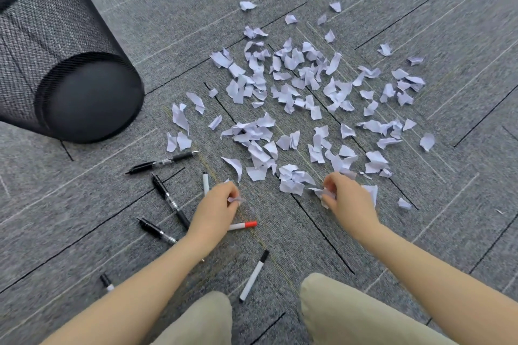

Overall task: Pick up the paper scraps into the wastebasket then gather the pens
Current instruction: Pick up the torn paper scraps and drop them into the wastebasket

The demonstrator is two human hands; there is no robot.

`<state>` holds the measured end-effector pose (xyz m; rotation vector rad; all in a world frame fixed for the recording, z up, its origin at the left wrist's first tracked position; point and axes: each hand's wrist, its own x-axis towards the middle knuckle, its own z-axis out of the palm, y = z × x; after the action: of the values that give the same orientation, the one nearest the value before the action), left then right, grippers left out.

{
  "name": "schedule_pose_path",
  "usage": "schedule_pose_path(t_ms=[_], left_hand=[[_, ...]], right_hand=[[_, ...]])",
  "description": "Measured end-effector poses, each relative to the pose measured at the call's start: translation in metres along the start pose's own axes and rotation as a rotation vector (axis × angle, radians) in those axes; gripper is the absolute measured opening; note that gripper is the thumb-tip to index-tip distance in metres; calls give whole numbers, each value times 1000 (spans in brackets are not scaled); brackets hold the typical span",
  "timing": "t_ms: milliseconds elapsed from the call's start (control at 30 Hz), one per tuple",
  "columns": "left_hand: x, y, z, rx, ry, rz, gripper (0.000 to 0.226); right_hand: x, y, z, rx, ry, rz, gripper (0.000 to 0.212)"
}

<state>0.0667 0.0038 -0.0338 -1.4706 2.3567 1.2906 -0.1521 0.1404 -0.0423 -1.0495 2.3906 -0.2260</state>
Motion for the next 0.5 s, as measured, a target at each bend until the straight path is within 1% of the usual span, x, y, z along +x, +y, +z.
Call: schedule_pose_path(t_ms=[100, 233, 300, 367, 433, 500], left_hand=[[10, -4, -6, 2, 48, -72, 13], [17, -6, -7, 71, 57, -101, 4], [19, -6, -6, 68, 57, -105, 20], [20, -7, -7, 65, 58, -123, 27], [21, -7, -8, 123, 45, -128, 21], [22, -6, -9, 205, 31, -100, 13]], right_hand=[[3, 2, -1, 97, -59, 92, 12], [6, 0, -4, 67, -91, 81, 6], [6, 0, -4, 59, -80, 53, 7], [5, 1, -5, 31, -80, 2, 7], [2, 2, -7, -7, -101, -57, 6], [-3, 1, -9, 88, -122, -54, 10]])
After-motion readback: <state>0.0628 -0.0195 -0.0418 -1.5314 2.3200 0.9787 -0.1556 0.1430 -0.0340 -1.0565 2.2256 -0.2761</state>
